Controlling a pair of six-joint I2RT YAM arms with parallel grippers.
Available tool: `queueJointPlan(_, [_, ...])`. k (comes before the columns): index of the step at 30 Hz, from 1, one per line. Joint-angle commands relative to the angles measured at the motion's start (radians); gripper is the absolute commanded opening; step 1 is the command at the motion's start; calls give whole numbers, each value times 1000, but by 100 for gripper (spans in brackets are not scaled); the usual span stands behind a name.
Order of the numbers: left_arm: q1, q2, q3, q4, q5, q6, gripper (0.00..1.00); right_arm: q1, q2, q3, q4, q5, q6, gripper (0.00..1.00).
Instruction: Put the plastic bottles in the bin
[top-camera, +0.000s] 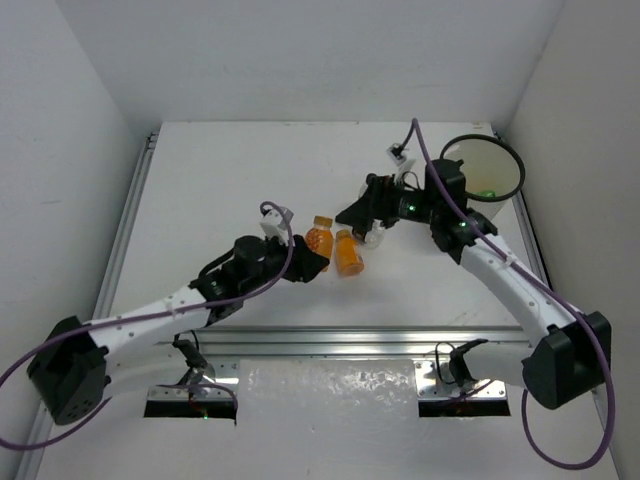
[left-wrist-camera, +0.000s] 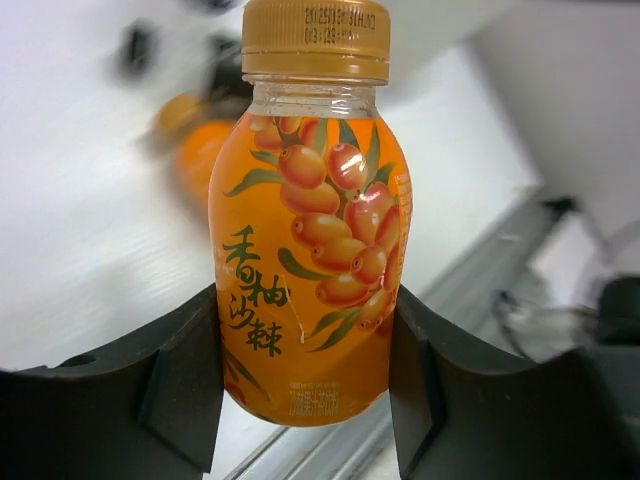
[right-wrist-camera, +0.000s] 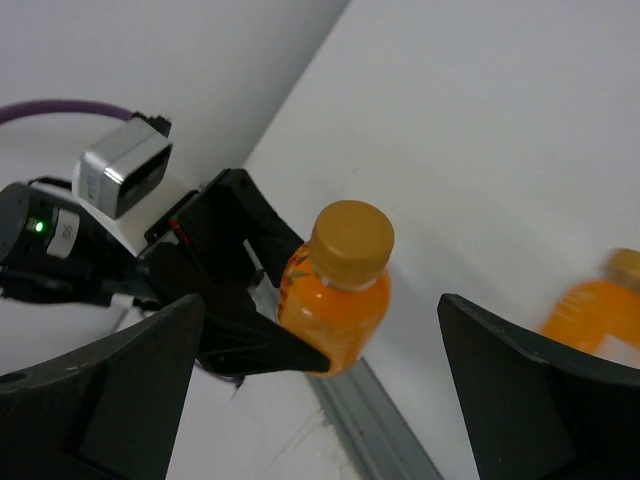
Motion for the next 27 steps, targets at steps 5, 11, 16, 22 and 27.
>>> queueJointPlan(5, [-5, -131, -116, 423, 286, 47, 0, 152, 33, 6, 350, -140, 101, 99])
queueJointPlan(11, [-5, -146, -102, 464, 274, 33, 2, 220, 53, 15, 217, -42, 39, 80])
queueJointPlan(16, [-5, -145, -65, 391, 194, 39, 100, 221, 15, 19, 134, 52, -27, 0])
queueJointPlan(22, [-10, -94, 56, -1, -116, 36, 100, 191, -118, 248, -271, 881, -222, 0])
queueJointPlan(27, [-31, 88, 171, -166, -193, -15, 100, -54, -79, 403, -376, 1141, -310, 0])
